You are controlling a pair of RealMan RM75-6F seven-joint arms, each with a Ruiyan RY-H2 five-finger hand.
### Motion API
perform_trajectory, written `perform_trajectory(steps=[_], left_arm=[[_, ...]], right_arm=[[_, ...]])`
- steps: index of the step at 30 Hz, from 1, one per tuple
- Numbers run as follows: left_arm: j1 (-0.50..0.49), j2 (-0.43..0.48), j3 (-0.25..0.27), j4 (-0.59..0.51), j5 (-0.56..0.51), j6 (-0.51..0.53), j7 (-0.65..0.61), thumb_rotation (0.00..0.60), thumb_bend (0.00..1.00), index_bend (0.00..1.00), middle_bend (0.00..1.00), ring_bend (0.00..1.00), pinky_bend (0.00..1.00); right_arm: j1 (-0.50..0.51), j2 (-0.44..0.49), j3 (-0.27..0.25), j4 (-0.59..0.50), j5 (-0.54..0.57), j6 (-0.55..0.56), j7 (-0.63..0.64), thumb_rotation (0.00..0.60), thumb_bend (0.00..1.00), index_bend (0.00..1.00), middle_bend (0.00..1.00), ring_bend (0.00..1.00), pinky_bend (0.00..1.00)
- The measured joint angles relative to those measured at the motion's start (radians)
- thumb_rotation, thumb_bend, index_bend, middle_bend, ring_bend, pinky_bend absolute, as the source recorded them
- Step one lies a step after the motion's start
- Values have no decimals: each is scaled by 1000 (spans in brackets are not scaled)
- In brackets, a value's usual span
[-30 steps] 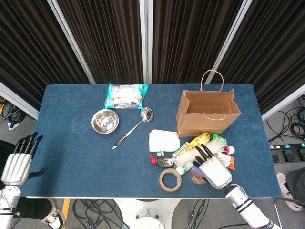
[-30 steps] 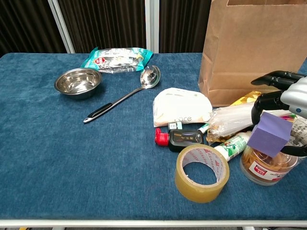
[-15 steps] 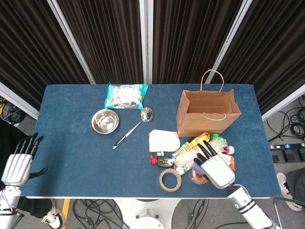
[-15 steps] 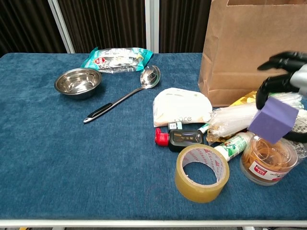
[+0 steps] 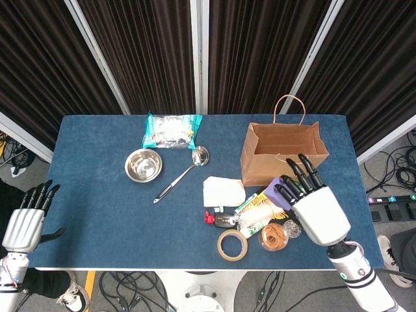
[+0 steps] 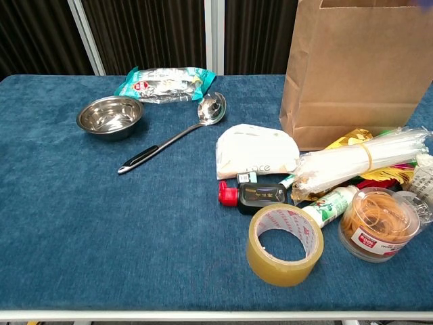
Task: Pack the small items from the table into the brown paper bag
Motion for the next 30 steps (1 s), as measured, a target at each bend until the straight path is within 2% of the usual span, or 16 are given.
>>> perform_trajectory(steps=[7, 11, 17, 25, 30], left_arm=[[-4, 3, -2, 3, -2, -6, -1, 600, 114, 81, 88, 0, 111], [-9, 3, -5, 4, -3, -11, -2, 600, 114, 81, 88, 0, 111], [-18, 4, -8, 7, -6, -22, 1, 600, 114, 81, 88, 0, 111], [-23, 2, -9, 10, -12, -34, 7, 600, 114, 81, 88, 0, 111], [-28, -2, -9, 14, -17, -42, 10, 600, 114, 81, 88, 0, 111]], right_arm=[[83, 67, 175, -26, 197, -13, -25, 600, 174, 503, 416, 89, 0], [130, 67, 213, 22, 320, -38, -34, 600, 174, 503, 415, 89, 0], [193, -9, 225, 168, 472, -87, -14, 600, 173, 503, 413, 89, 0], [271, -162, 194, 367, 567, -170, 52, 600, 149, 501, 399, 89, 0], [295, -188, 179, 397, 587, -205, 97, 600, 17, 376, 338, 74, 0]])
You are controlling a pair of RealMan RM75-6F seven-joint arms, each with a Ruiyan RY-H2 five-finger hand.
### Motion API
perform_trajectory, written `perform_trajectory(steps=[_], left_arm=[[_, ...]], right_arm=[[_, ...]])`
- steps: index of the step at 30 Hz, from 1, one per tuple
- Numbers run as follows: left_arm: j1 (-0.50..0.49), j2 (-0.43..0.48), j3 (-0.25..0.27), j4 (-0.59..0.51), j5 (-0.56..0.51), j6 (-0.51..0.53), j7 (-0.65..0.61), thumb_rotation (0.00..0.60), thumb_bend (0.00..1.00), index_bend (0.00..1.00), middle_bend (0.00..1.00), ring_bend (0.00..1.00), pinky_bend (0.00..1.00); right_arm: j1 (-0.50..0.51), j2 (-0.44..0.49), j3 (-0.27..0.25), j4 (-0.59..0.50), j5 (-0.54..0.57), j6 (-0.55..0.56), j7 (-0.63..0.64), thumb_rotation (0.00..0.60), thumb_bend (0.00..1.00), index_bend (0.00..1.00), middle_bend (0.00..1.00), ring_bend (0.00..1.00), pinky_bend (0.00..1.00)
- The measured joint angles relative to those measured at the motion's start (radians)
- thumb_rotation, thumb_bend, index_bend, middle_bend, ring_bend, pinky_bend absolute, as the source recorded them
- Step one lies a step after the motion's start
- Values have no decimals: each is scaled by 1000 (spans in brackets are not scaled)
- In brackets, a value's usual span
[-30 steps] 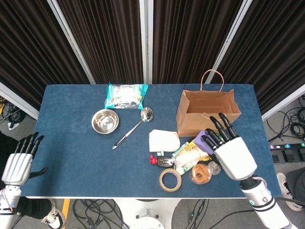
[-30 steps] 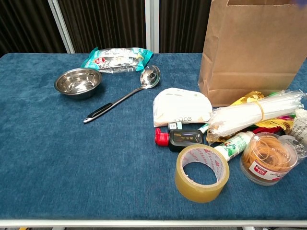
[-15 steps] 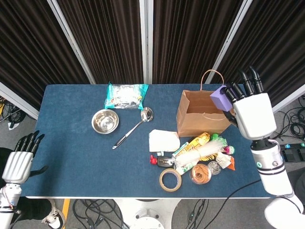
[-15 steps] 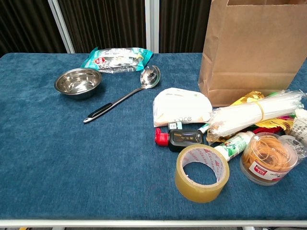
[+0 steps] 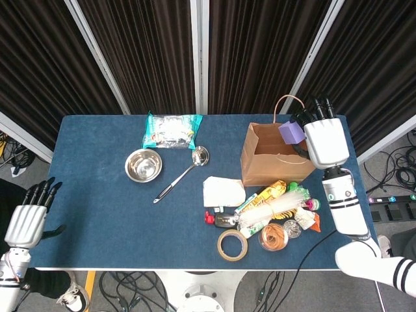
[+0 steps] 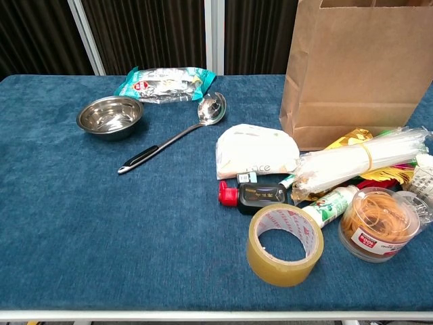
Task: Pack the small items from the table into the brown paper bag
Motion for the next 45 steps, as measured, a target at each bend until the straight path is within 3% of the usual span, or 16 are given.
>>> perform_trajectory(steps=[4, 9, 18, 24, 28, 33, 41, 43, 45], left_arm=[[0, 1, 0, -2, 0, 2, 0, 600, 114, 81, 88, 0, 111], [0, 1, 2, -6, 4, 5, 3, 600, 114, 80, 88, 0, 111], [0, 1, 0, -8, 2, 10, 3, 600, 114, 81, 88, 0, 111], [-5, 0, -3, -13, 11, 15, 6, 600, 114, 81, 88, 0, 111], [-5, -3, -1, -20, 16, 18, 13, 600, 114, 81, 88, 0, 111], [2, -2, 5, -28, 21, 29, 20, 600, 114, 80, 88, 0, 112], [4, -6, 8, -23, 29, 37, 15, 600, 114, 80, 88, 0, 116], [3, -8, 9, -24, 37, 39, 17, 600, 114, 80, 88, 0, 116], [2, -11, 11, -23, 48, 46, 21, 600, 114, 81, 88, 0, 116]], right_arm=[[2, 20, -6, -6, 0, -22, 44, 600, 0, 284, 256, 9, 0], [0, 58, -12, -28, 3, -38, 72, 600, 0, 231, 145, 0, 0], [-20, 98, 9, -88, -51, 63, 87, 600, 0, 231, 153, 0, 0], [-65, 199, 56, -209, -98, 177, 92, 600, 0, 231, 178, 0, 0], [-106, 245, 54, -289, -192, 224, 126, 600, 0, 233, 210, 0, 0], [-155, 260, -20, -341, -344, 243, 129, 600, 0, 235, 213, 0, 0], [-279, 270, -277, -377, -582, 234, 287, 600, 0, 285, 263, 36, 0], [-302, 264, -332, -349, -624, 216, 331, 600, 0, 298, 271, 44, 0], [-308, 250, -354, -310, -635, 188, 340, 600, 0, 301, 273, 45, 0]])
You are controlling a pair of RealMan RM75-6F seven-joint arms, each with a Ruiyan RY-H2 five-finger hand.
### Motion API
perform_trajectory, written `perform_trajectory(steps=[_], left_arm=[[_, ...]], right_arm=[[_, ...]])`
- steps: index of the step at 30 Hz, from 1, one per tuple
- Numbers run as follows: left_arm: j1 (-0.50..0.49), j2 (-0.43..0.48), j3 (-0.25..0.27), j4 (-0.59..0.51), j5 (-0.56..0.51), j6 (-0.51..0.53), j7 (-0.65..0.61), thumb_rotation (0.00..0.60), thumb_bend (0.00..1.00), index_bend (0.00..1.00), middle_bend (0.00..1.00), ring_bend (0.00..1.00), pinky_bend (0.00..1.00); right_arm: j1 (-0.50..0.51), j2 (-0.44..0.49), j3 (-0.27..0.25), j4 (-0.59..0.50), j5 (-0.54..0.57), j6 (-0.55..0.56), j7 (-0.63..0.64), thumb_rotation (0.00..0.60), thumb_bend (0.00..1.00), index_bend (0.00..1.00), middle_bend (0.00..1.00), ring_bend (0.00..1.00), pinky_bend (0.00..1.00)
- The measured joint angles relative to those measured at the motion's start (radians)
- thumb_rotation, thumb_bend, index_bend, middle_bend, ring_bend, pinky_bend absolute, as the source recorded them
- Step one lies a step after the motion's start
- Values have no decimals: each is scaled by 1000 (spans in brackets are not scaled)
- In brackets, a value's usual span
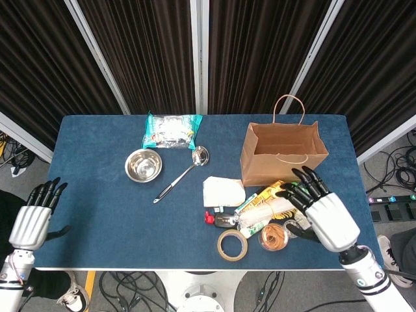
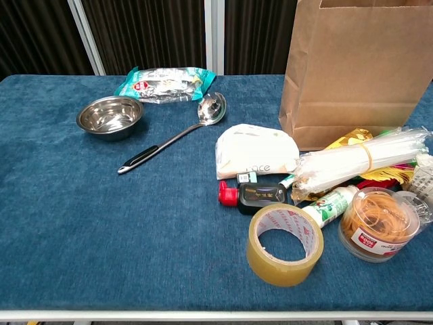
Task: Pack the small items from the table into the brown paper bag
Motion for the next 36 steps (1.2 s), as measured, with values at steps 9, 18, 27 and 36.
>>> perform_trajectory(steps=[9, 18, 27, 36], left_arm=[[10, -10, 6, 13, 6, 18, -5, 600, 114, 80, 88, 0, 116], [15, -19, 5, 40, -2, 18, -24, 600, 114, 81, 88, 0, 116], [17, -36, 10, 78, -4, 11, -51, 600, 114, 81, 88, 0, 116], [17, -43, 2, 102, -11, 14, -78, 600, 114, 80, 88, 0, 116]], right_arm=[[37, -141, 4, 189, 85, -173, -146, 600, 0, 238, 186, 0, 0], [90, -284, 31, 270, 260, -302, -256, 600, 0, 206, 164, 0, 0], [121, -366, 42, 328, 324, -336, -265, 600, 0, 206, 173, 0, 0], [139, -419, 32, 385, 330, -350, -229, 600, 0, 217, 233, 6, 0]])
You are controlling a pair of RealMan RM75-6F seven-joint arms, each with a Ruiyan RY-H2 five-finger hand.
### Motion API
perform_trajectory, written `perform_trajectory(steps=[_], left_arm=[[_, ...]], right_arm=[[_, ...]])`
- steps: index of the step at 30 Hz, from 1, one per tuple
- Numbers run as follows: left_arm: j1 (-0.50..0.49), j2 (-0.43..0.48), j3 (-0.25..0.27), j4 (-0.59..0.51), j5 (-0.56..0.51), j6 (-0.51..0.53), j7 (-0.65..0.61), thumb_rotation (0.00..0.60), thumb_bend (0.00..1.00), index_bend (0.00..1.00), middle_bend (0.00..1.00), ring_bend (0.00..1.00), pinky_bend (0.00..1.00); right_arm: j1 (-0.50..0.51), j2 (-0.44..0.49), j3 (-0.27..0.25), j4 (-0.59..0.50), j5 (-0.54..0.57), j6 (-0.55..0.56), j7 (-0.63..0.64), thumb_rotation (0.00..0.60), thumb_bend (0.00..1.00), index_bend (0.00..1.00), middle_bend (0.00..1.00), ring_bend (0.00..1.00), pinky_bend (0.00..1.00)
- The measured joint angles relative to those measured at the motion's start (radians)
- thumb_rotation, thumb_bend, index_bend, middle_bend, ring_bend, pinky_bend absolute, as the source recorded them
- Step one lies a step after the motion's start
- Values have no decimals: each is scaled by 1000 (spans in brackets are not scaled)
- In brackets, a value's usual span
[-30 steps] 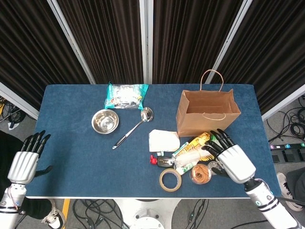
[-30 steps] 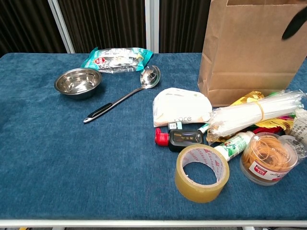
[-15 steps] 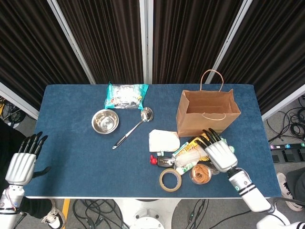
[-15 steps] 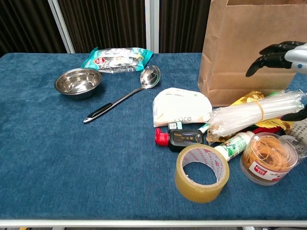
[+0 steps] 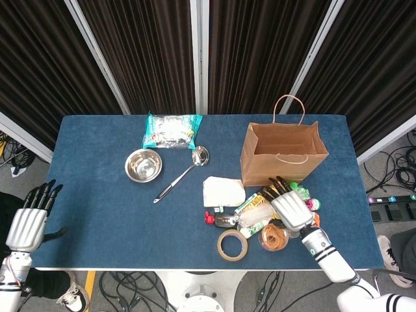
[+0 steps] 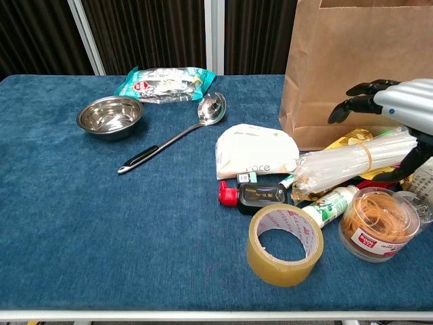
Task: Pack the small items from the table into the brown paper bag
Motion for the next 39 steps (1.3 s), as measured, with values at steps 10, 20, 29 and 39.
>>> perform_trajectory(steps=[10, 20, 29, 39], left_arm=[[4, 0, 6, 4, -10, -14, -7, 600, 114, 80, 87, 0, 116], [1, 2, 3, 3, -7, -14, -11, 600, 114, 81, 88, 0, 116], [-1, 7, -2, -4, -5, -7, -11, 600, 114, 80, 88, 0, 116], [0, 16, -6, -20, -1, 3, -12, 600, 114, 80, 88, 0, 116]], right_arm=[[20, -35, -9, 31, 20, -21, 17, 600, 5, 368, 304, 66, 9], [24, -44, -5, 30, 29, -1, 11, 600, 49, 535, 410, 151, 101], [22, -25, 4, -6, 15, 40, 8, 600, 71, 572, 440, 192, 167], [25, 58, 23, -183, -76, 117, -44, 600, 89, 573, 443, 193, 192]])
